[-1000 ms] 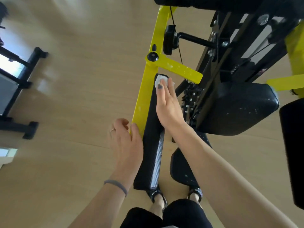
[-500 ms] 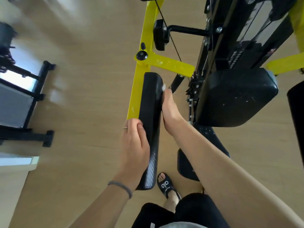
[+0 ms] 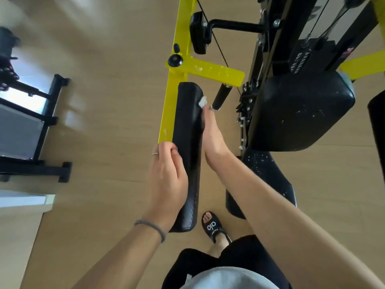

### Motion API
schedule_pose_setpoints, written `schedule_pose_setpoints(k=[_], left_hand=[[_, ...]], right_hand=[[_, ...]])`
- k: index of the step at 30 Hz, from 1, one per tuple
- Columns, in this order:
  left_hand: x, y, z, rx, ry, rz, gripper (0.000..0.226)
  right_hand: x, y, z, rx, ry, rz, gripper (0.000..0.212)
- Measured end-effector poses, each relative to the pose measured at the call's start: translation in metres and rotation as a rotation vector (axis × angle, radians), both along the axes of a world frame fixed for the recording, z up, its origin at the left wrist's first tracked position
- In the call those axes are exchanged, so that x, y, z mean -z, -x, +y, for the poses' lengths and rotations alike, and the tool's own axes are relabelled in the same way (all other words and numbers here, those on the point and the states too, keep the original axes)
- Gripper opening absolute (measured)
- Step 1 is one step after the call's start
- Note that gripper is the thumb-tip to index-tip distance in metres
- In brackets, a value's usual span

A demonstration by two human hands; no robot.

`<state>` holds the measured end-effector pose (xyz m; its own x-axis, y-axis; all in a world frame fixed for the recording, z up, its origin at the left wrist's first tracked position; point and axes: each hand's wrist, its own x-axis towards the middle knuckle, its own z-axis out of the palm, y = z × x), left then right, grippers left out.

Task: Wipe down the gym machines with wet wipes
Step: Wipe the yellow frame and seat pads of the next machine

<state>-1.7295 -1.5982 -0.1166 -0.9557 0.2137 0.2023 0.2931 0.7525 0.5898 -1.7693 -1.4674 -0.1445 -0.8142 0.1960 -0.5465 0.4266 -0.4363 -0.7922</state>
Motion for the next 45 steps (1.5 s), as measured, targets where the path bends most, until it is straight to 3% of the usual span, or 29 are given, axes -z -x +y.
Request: schedule_pose_setpoints(k=[3, 7, 9, 11, 14, 19, 23, 27, 30, 33, 36, 39, 45], left_hand=[[0.001, 0.0, -0.001, -0.003, 0.014, 0.005, 0.012], [0.004, 0.002, 0.0, -0.036, 0.007, -0.007, 0.016], [0.003, 0.002, 0.0, -0.031, 0.006, -0.003, 0.016], [0.003, 0.002, 0.0, -0.037, 0.011, -0.008, 0.015], [0.003, 0.0, 0.001, -0.053, 0.06, -0.004, 0.015], [0.002, 0.002, 0.001, -0.032, 0.107, 0.022, 0.013], [0.003, 0.003, 0.001, -0.033, 0.095, 0.017, 0.013], [0.004, 0.003, 0.0, -0.028, 0.065, 0.02, 0.015], [0.006, 0.003, -0.002, -0.017, 0.011, 0.03, 0.017], [0.008, 0.003, -0.005, -0.02, -0.022, 0.029, 0.018], [0.004, -0.001, -0.008, -0.002, -0.077, -0.009, 0.017], [0.004, 0.0, -0.01, -0.064, -0.149, -0.066, 0.019], [0.002, 0.002, -0.006, -0.154, -0.275, -0.12, 0.021]], right_hand=[[-0.002, 0.004, -0.001, 0.016, -0.053, 0.014, 0.075], [0.014, -0.1, -0.059, 0.07, -0.094, 0.165, 0.056], [0.012, -0.113, -0.072, 0.101, -0.075, 0.202, 0.05], [0.013, -0.088, -0.059, 0.073, -0.069, 0.188, 0.053], [0.02, -0.018, -0.018, 0.056, 0.0, 0.069, 0.075], [0.045, 0.034, 0.011, 0.089, 0.053, -0.023, 0.074], [0.071, -0.017, -0.026, 0.082, 0.154, -0.062, 0.086], [0.077, -0.108, -0.073, 0.046, 0.232, -0.116, 0.077], [0.051, -0.163, -0.096, 0.086, 0.192, -0.119, 0.052], [0.016, -0.175, -0.102, 0.139, 0.07, 0.022, 0.055], [-0.008, -0.143, -0.086, 0.067, -0.107, 0.164, 0.044], [-0.012, -0.133, -0.076, 0.019, -0.287, 0.225, 0.046], [-0.002, -0.227, -0.118, -0.112, -0.494, 0.244, 0.054]])
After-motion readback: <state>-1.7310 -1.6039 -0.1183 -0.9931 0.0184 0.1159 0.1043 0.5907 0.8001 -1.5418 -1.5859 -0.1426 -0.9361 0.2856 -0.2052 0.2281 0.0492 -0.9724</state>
